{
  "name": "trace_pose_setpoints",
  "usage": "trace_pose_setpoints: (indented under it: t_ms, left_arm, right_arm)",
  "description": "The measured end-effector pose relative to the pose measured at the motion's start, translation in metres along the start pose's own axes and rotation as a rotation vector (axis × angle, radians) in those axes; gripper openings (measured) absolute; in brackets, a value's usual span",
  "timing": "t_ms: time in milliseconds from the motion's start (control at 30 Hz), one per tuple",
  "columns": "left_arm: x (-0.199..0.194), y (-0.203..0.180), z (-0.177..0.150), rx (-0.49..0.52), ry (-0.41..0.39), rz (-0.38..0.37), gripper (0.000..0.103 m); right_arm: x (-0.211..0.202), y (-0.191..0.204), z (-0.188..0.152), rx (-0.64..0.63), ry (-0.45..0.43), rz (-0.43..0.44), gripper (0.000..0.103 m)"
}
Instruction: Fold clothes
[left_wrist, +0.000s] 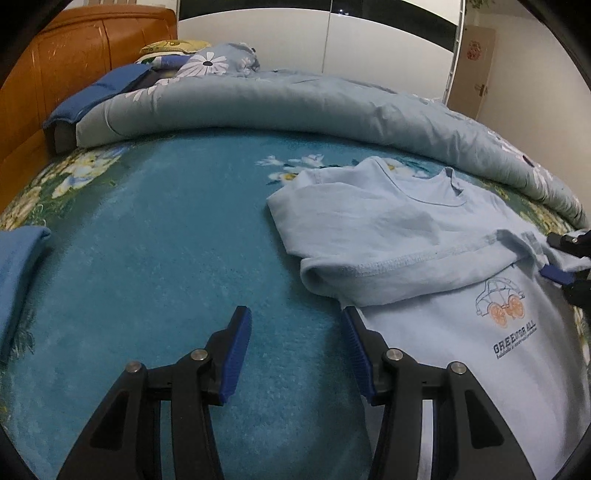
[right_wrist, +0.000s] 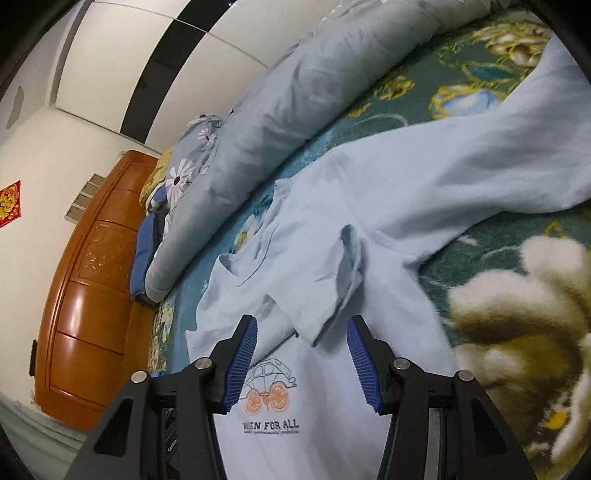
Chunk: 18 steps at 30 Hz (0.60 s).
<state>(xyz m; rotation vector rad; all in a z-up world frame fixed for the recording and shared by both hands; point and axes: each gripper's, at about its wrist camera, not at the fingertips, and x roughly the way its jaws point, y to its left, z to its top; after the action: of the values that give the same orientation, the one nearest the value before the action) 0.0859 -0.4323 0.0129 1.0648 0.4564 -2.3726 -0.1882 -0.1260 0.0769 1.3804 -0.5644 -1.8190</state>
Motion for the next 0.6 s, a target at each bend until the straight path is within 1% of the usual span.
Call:
trace_pose_setpoints:
  t_ms: [133,200,233,267,300,367,400,467,600]
  left_arm:
    - [0.001,0.007,-0.001,-0.040,0.005,-0.022,0.052]
    - [0.001,0.007,0.000,-0.044,0.004,-0.028,0.052]
    - [0.001,0.007,0.000,-0.042,0.006,-0.026,0.052]
    - [0.002,0.006,0.000,-0.040,0.007,-0.023,0.052]
    - [0.003,0.005,0.001,-0.038,0.009,-0.021,0.052]
    - [0.003,0.004,0.001,-0.035,0.010,-0.018,0.052]
    - [0.003,0.004,0.002,-0.035,0.010,-0.019,0.052]
    - [0.006,0.005,0.003,-0.040,0.013,-0.022,0.052]
    - [0.008,0.006,0.006,-0.051,0.017,-0.030,0.052]
  right_arm:
    - [0.007,-0.003,0.003,0.048,-0.018,0.013,0.053]
    - [0.007,-0.004,0.005,0.060,-0.029,0.015,0.046]
    - [0.007,-0.004,0.006,0.064,-0.026,0.015,0.036]
    - [0.006,-0.005,0.007,0.065,-0.023,0.015,0.028]
    - [0.007,-0.004,0.007,0.065,-0.016,0.014,0.024]
    - [0.008,-0.003,0.009,0.060,-0.009,0.012,0.010]
    - [0.009,-0.002,0.011,0.055,-0.005,0.002,0.005]
    - [0.009,0.001,0.014,0.043,0.001,-0.016,0.005]
    - [0.001,0.020,0.027,-0.044,0.014,-0.018,0.005]
